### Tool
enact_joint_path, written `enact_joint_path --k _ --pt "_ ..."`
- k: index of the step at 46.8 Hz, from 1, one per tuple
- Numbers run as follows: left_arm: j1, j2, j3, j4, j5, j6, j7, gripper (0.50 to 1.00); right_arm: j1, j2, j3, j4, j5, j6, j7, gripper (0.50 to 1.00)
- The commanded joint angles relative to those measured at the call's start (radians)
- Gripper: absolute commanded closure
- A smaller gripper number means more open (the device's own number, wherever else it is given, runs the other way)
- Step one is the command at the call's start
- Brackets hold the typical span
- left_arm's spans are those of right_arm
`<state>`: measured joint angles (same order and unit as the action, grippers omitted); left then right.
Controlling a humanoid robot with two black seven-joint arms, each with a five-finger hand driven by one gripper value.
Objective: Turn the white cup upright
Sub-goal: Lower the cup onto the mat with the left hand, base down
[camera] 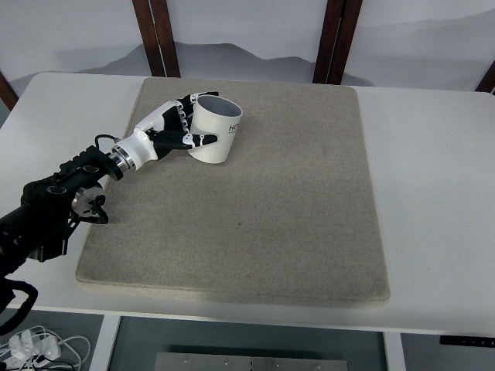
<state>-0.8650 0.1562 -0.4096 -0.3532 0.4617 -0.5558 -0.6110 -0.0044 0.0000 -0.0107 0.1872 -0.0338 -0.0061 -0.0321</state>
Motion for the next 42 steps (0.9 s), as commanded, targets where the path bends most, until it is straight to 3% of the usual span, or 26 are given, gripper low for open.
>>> enact_joint_path --k 1,11,19,21,30,42 --pt "0.000 -0.003 0.023 0.000 0.002 0.014 0.000 0.999 0.000 0.000 0.000 0.000 0.000 0.000 0.000 0.548" --pt "0.000 -0.001 0.028 0.000 0.000 0.016 0.000 0.984 0.000 0.000 0.000 0.000 0.000 0.000 0.000 0.548" --pt "0.000 -0.001 0.020 0.000 -0.002 0.016 0.000 0.909 0.000 0.000 0.000 0.000 0.000 0.000 0.000 0.548" --pt "0.000 -0.003 0.015 0.000 -0.005 0.017 0.000 0.862 0.000 0.000 0.000 0.000 0.000 0.000 0.000 0.548" --pt "-0.002 -0.003 0.011 0.000 -0.011 0.019 0.000 0.795 0.000 0.000 0.000 0.000 0.000 0.000 0.000 0.548" --pt "-0.003 -0.001 0.012 0.000 -0.011 0.017 0.000 0.664 0.000 0.000 0.000 0.000 0.000 0.000 0.000 0.548"
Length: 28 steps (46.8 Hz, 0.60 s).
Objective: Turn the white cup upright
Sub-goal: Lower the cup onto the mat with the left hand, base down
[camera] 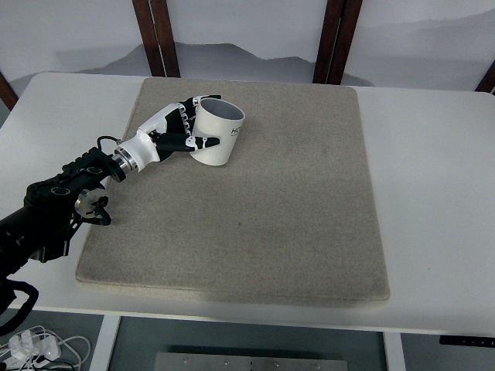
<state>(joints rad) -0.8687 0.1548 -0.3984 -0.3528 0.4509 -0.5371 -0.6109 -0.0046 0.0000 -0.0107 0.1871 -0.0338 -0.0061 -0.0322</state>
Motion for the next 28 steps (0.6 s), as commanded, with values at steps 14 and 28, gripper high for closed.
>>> enact_joint_path --k 14,28 --pt "-0.010 0.012 0.001 -0.005 0.002 -0.004 0.000 0.504 0.000 0.000 0.000 0.000 0.000 0.000 0.000 0.548" --pt "-0.018 0.015 0.003 -0.006 0.008 -0.007 0.000 0.500 0.000 0.000 0.000 0.000 0.000 0.000 0.000 0.548"
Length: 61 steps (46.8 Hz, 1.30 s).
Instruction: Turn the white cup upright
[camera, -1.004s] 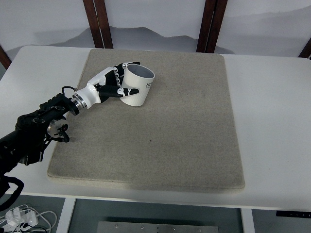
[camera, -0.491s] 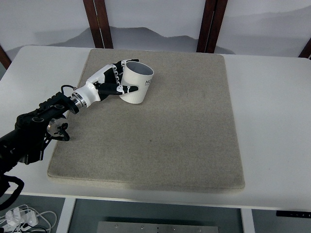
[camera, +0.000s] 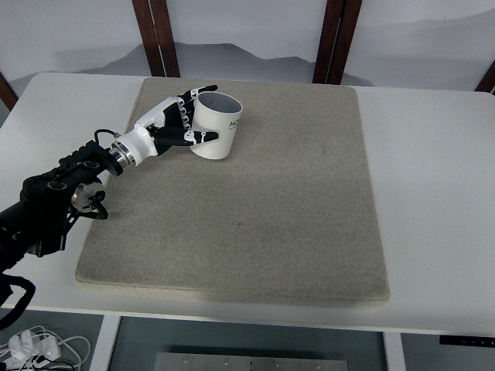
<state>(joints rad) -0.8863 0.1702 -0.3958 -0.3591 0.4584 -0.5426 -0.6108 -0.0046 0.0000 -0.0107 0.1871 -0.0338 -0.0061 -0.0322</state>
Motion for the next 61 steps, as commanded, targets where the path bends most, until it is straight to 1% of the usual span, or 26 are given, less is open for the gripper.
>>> enact_joint_path --k 1,17,28,34,42,47,51,54,61 --pt "0.000 0.000 0.000 0.000 0.000 -0.002 0.000 0.500 0.000 0.000 0.000 0.000 0.000 0.000 0.000 0.548" --pt "-0.002 0.006 -0.003 -0.009 -0.004 -0.011 0.000 0.500 0.000 0.000 0.000 0.000 0.000 0.000 0.000 0.548" --pt "-0.033 0.057 -0.003 -0.053 -0.006 -0.013 0.000 0.500 0.000 0.000 0.000 0.000 0.000 0.000 0.000 0.548" --pt "-0.048 0.091 -0.003 -0.078 -0.009 -0.036 0.000 0.500 0.000 0.000 0.000 0.000 0.000 0.000 0.000 0.548" --pt "-0.074 0.129 -0.038 -0.106 -0.026 -0.039 0.000 0.500 0.000 0.000 0.000 0.000 0.000 0.000 0.000 0.548" --pt "-0.097 0.137 -0.052 -0.106 -0.043 -0.040 0.000 0.500 0.000 0.000 0.000 0.000 0.000 0.000 0.000 0.548" --pt "-0.131 0.173 -0.054 -0.100 -0.061 -0.039 0.000 0.500 0.000 0.000 0.000 0.000 0.000 0.000 0.000 0.548" --pt "-0.157 0.183 -0.054 -0.090 -0.089 -0.028 0.000 0.500 0.000 0.000 0.000 0.000 0.000 0.000 0.000 0.548" --pt "-0.195 0.183 -0.051 -0.011 -0.184 -0.027 0.000 0.500 0.000 0.000 0.000 0.000 0.000 0.000 0.000 0.548"
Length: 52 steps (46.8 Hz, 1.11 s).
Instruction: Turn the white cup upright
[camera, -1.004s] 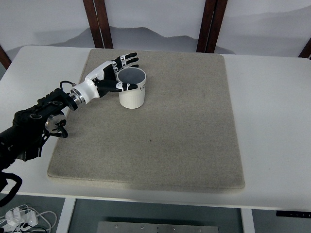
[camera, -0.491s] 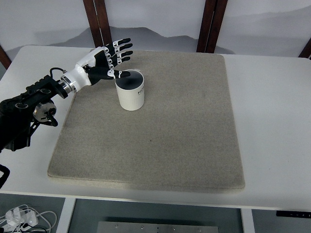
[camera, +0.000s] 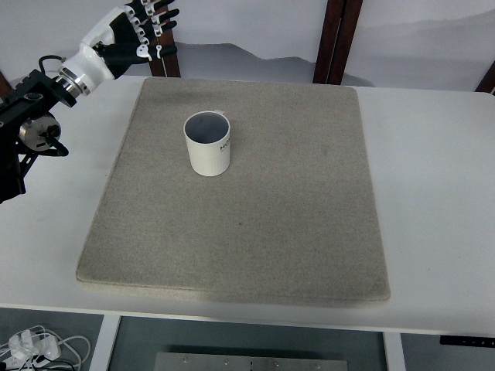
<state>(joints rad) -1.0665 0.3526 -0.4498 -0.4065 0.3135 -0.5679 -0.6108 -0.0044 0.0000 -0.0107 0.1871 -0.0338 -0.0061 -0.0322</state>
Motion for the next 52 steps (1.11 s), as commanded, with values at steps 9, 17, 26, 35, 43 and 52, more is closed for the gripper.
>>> enact_joint_path --k 9,17,26,35,43,52 --pt "-0.023 -0.015 0.000 0.126 -0.080 0.022 0.000 0.500 0.000 0.000 0.000 0.000 0.000 0.000 0.000 0.548" --pt "-0.023 -0.052 0.000 0.141 -0.148 0.143 0.000 0.500 0.000 0.000 0.000 0.000 0.000 0.000 0.000 0.548" --pt "-0.023 -0.081 -0.001 0.144 -0.356 0.163 0.000 0.500 0.000 0.000 0.002 0.000 0.000 0.000 0.000 0.548" --pt "-0.009 -0.080 -0.004 0.147 -0.494 0.163 0.043 0.500 0.000 0.000 0.000 0.000 0.000 0.000 0.000 0.548" --pt "-0.004 -0.080 -0.046 0.150 -0.565 0.163 0.149 0.500 0.000 0.000 0.000 0.000 0.000 0.000 0.000 0.548" --pt "0.014 -0.096 -0.070 0.158 -0.571 0.184 0.261 0.500 0.000 0.000 0.000 0.000 0.000 0.000 0.000 0.548"
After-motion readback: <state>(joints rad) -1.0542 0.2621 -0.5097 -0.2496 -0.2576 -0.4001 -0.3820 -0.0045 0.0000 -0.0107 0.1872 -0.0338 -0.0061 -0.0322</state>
